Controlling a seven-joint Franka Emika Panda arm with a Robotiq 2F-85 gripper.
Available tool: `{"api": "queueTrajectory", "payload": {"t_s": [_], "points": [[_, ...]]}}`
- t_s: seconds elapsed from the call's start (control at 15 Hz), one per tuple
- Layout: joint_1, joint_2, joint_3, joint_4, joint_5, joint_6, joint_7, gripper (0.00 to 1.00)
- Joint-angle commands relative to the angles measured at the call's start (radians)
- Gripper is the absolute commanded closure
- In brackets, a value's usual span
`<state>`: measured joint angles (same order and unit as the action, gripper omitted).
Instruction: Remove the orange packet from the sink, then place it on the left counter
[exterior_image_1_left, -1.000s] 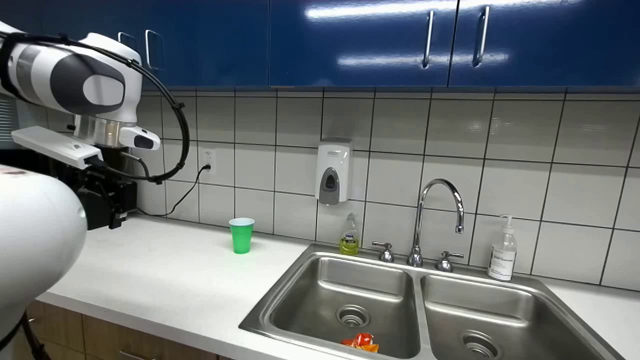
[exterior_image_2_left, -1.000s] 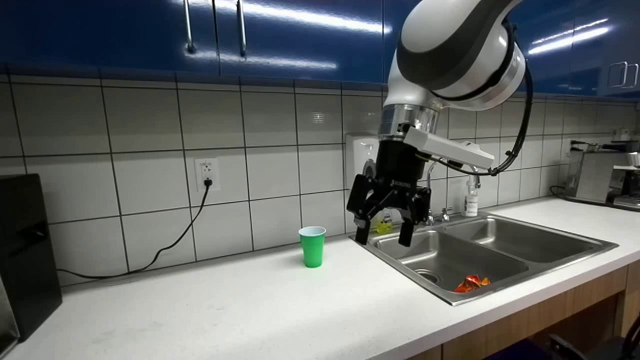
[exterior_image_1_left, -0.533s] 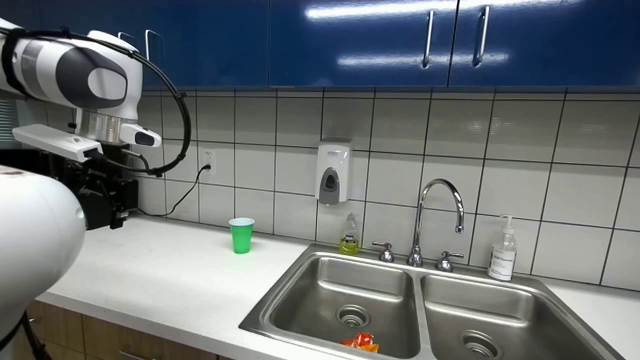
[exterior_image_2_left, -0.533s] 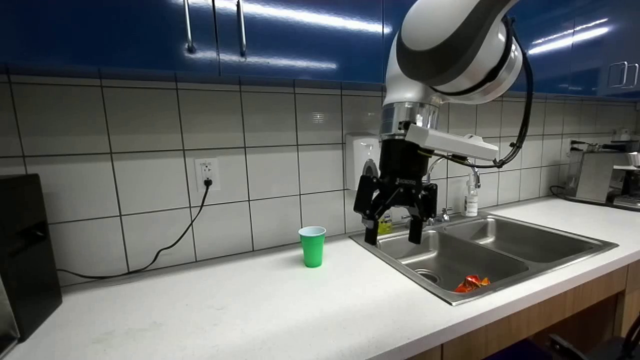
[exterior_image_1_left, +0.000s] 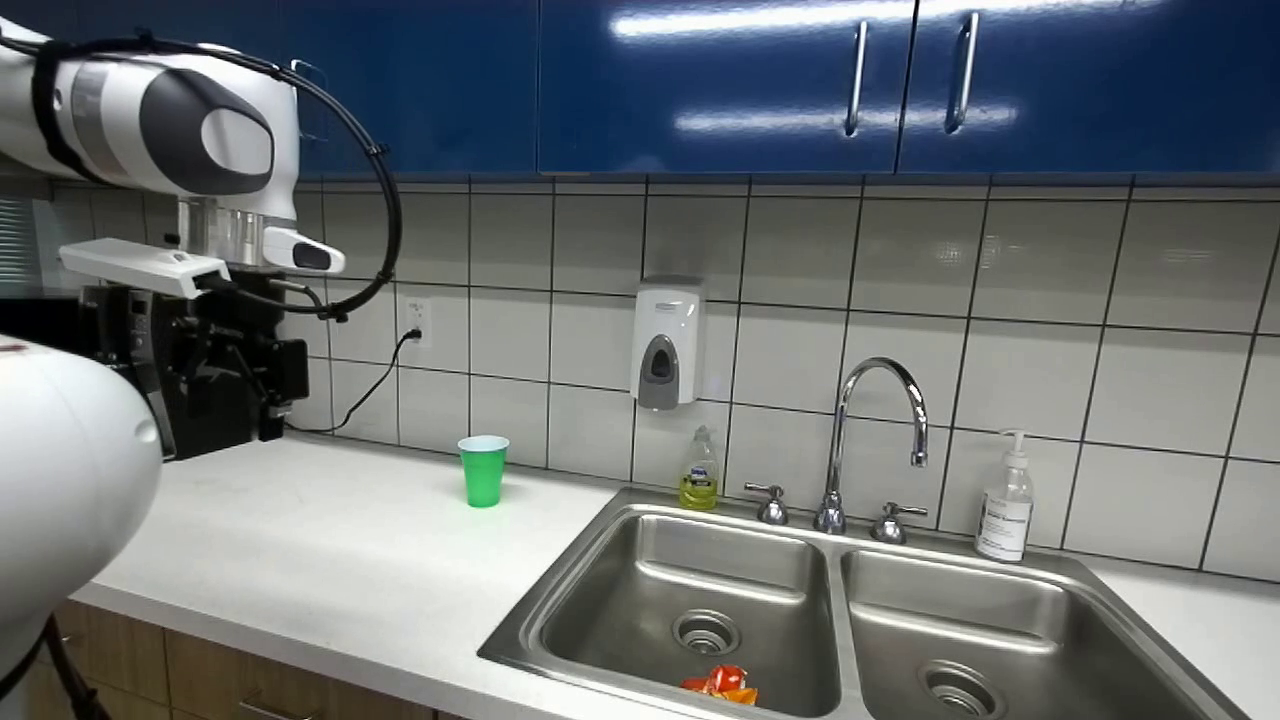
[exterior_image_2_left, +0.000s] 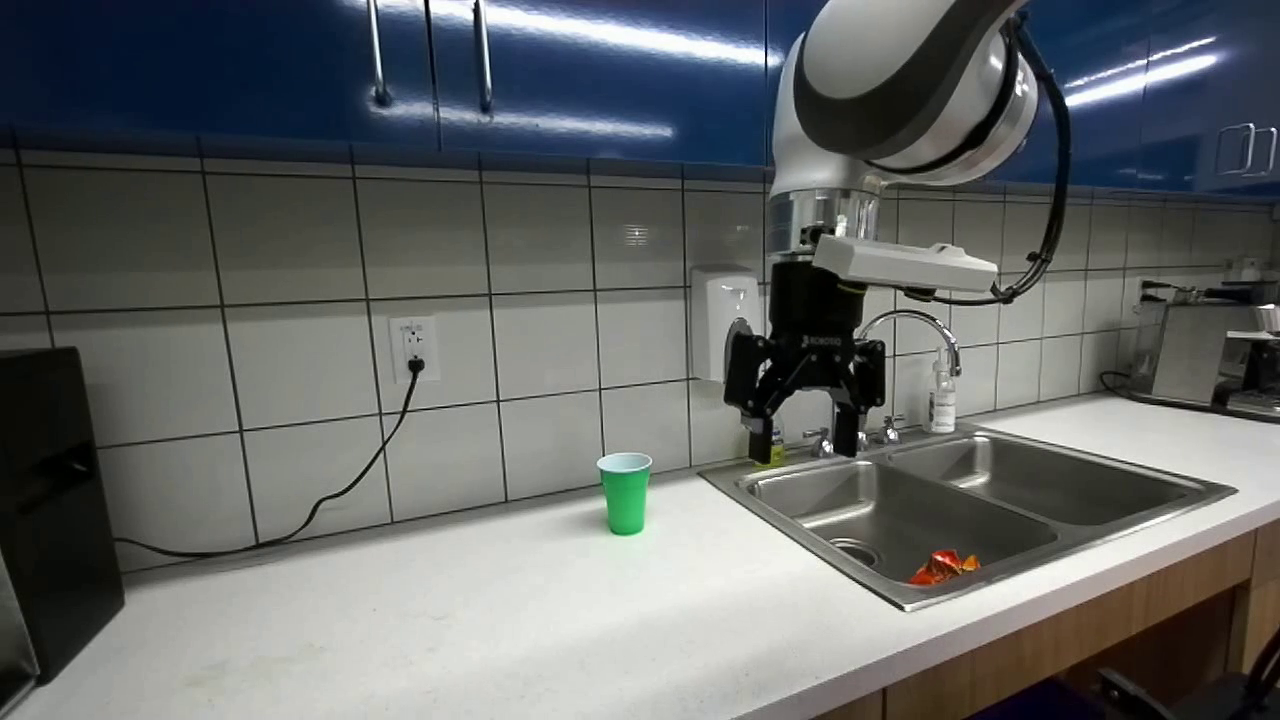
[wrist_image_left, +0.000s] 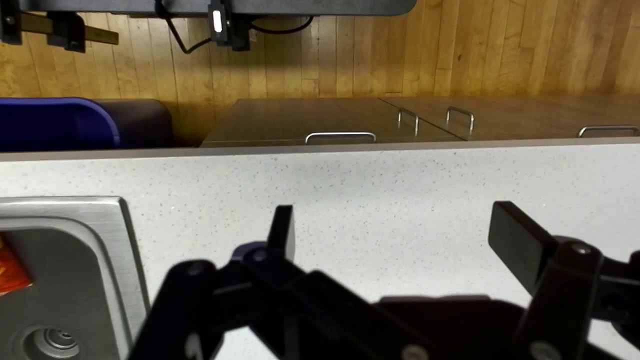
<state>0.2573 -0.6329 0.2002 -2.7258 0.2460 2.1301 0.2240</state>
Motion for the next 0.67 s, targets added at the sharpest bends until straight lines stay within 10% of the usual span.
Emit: {"api": "queueTrajectory", "payload": {"t_s": [0.0, 0.6], "points": [[-0.067, -0.008, -0.026, -0.005, -0.052, 0.03, -0.03, 0.0], [-0.246, -0.02, -0.16, -0.035, -0.159, 0.08, -0.07, 0.0]]}}
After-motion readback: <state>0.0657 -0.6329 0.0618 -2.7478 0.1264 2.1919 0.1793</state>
